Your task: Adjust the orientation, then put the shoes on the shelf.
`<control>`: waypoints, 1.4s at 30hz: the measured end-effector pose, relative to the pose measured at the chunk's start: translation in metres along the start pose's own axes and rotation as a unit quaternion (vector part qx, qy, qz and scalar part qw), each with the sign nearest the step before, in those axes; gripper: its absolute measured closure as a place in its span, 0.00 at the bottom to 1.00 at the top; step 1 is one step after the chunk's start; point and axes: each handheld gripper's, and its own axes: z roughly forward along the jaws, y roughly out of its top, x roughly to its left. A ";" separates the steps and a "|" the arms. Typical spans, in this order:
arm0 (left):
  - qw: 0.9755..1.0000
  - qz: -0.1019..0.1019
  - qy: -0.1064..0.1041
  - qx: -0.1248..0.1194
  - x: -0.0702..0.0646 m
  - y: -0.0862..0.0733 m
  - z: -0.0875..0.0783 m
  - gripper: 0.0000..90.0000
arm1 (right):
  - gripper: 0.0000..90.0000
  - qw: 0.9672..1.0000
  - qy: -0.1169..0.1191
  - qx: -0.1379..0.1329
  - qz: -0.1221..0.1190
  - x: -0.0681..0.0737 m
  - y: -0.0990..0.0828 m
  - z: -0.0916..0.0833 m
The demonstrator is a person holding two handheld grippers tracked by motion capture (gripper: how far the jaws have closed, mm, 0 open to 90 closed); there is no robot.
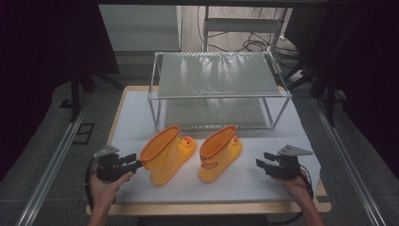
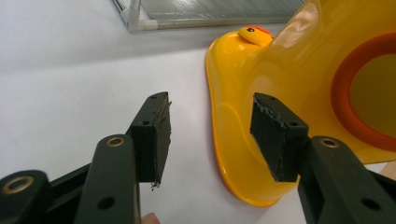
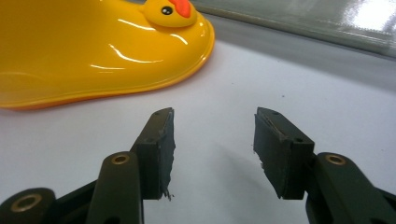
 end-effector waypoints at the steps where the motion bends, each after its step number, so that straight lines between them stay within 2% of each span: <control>1: 1.000 0.000 0.001 0.001 0.000 -0.001 0.001 0.53 | 0.53 1.000 0.001 -0.001 -0.001 0.000 0.000 0.000; 9: 1.000 0.001 -0.007 0.000 -0.001 0.001 -0.002 0.52 | 0.52 1.000 -0.004 0.002 0.001 0.000 0.000 0.001; 10: 1.000 -0.004 -0.019 -0.008 -0.002 0.003 -0.006 0.49 | 0.52 1.000 -0.004 -0.001 0.006 -0.001 0.000 0.000; 11: 1.000 -0.004 -0.019 -0.008 -0.002 0.003 -0.006 0.48 | 0.52 1.000 -0.004 -0.001 0.006 -0.001 0.000 0.000; 14: 0.999 -0.020 -0.044 -0.019 0.001 0.006 -0.016 0.48 | 0.52 1.000 0.003 -0.005 0.012 -0.004 0.000 -0.002; 16: 0.998 -0.022 -0.052 -0.021 0.001 0.008 -0.018 0.48 | 0.52 1.000 0.004 -0.004 0.012 -0.004 0.000 -0.002; 17: 0.998 -0.019 -0.060 -0.021 0.001 0.012 -0.022 0.49 | 0.52 1.000 0.004 -0.006 0.013 -0.004 0.000 -0.002; 22: 0.997 -0.001 -0.069 -0.022 -0.002 0.036 -0.041 0.49 | 0.52 1.000 0.001 -0.007 0.013 -0.004 0.001 -0.002; 26: 0.995 -0.002 -0.099 -0.029 -0.004 0.052 -0.054 0.51 | 0.52 1.000 0.000 -0.004 0.015 -0.005 0.001 -0.001; 31: 0.993 0.020 -0.112 -0.014 -0.013 0.078 -0.066 0.51 | 0.52 1.000 0.000 -0.001 0.016 -0.004 0.001 0.000; 36: 0.991 0.039 -0.128 -0.002 -0.025 0.101 -0.070 0.52 | 0.52 1.000 -0.002 0.004 0.015 -0.004 0.001 0.002; 38: 0.989 0.047 -0.138 0.011 -0.034 0.111 -0.068 0.52 | 0.52 1.000 0.000 0.004 0.016 -0.004 0.001 0.002; 40: 0.988 0.059 -0.139 0.024 -0.045 0.121 -0.064 0.52 | 0.52 1.000 0.002 0.004 0.015 -0.003 0.001 0.002; 42: 0.985 0.069 -0.152 0.036 -0.055 0.129 -0.059 0.52 | 0.52 1.000 0.000 0.006 0.014 -0.003 0.001 0.003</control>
